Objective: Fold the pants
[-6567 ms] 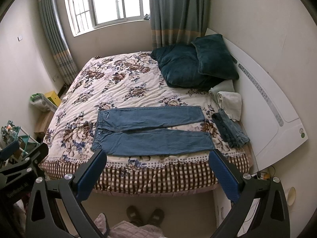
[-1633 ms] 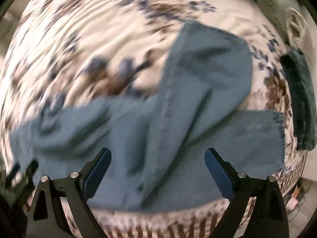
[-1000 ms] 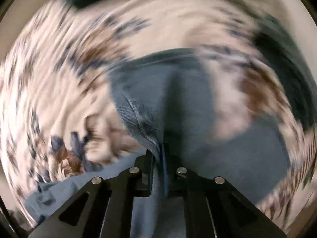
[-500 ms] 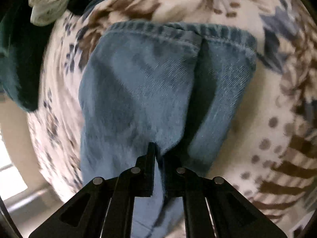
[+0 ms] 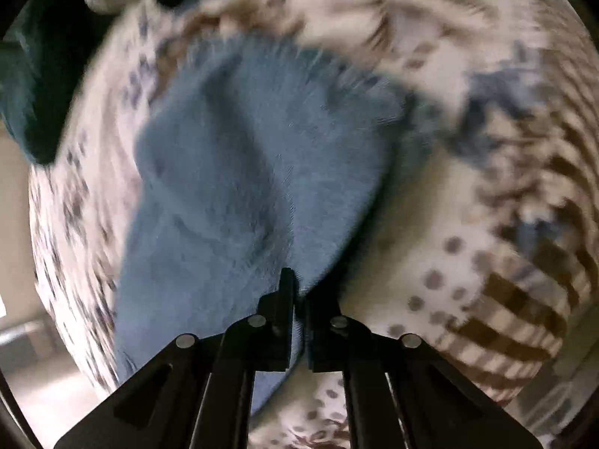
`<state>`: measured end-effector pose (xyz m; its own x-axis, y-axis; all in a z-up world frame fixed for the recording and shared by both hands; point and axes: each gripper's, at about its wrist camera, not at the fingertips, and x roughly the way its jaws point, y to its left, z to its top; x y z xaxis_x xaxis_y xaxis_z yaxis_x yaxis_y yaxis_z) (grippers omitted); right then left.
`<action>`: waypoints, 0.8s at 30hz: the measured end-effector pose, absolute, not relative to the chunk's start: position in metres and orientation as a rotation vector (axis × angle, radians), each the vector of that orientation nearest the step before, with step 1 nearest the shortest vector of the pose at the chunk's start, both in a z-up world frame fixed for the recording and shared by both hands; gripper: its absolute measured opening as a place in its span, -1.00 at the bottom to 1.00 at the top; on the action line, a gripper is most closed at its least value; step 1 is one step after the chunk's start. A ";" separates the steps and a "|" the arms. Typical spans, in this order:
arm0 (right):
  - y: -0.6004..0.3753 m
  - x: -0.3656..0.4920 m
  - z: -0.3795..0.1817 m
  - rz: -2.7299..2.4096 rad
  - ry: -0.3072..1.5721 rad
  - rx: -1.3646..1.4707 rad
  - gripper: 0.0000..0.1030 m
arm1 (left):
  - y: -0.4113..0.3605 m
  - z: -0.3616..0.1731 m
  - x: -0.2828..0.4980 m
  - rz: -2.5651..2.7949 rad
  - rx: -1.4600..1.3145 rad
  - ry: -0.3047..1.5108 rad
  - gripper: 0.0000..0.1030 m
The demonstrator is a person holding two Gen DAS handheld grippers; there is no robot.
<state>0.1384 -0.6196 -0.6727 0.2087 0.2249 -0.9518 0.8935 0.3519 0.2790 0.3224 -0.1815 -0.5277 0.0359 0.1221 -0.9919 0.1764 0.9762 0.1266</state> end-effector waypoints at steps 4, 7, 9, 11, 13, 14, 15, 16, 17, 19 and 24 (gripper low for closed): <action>-0.614 0.142 -0.648 -0.624 1.313 1.092 -0.21 | -0.150 -0.524 0.312 -0.002 0.208 1.528 0.73; -0.593 0.148 -0.624 -0.631 1.319 1.039 0.16 | -0.103 -0.515 0.303 0.079 0.132 1.514 0.73; -0.558 0.152 -0.613 -0.581 1.362 1.009 0.16 | -0.070 -0.509 0.300 0.130 0.080 1.506 0.73; -0.524 0.152 -0.609 -0.511 1.394 1.018 0.16 | -0.027 -0.503 0.299 0.197 0.007 1.499 0.73; -0.472 0.164 -0.614 -0.396 1.435 1.049 0.16 | 0.025 -0.499 0.300 0.277 -0.062 1.485 0.73; -0.445 0.172 -0.619 -0.337 1.461 1.056 0.16 | 0.051 -0.497 0.300 0.317 -0.086 1.476 0.73; -0.414 0.180 -0.626 -0.288 1.493 1.063 0.16 | 0.073 -0.496 0.300 0.348 -0.105 1.470 0.73; -0.383 0.186 -0.633 -0.251 1.510 1.086 0.16 | 0.104 -0.496 0.299 0.390 -0.134 1.461 0.73; -0.359 0.189 -0.639 -0.219 1.515 1.119 0.16 | 0.125 -0.497 0.300 0.417 -0.156 1.457 0.73; -0.322 0.194 -0.648 -0.197 1.526 1.142 0.16 | 0.161 -0.504 0.301 0.463 -0.182 1.459 0.73; -0.253 0.194 -0.669 -0.242 1.530 1.222 0.15 | 0.235 -0.534 0.307 0.473 -0.341 1.497 0.73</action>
<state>0.1936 -0.2530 -0.6686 0.1422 0.5555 -0.8193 0.7812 0.4453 0.4375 0.3068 0.2350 -0.5336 0.0113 0.0895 -0.9959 -0.4994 0.8634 0.0719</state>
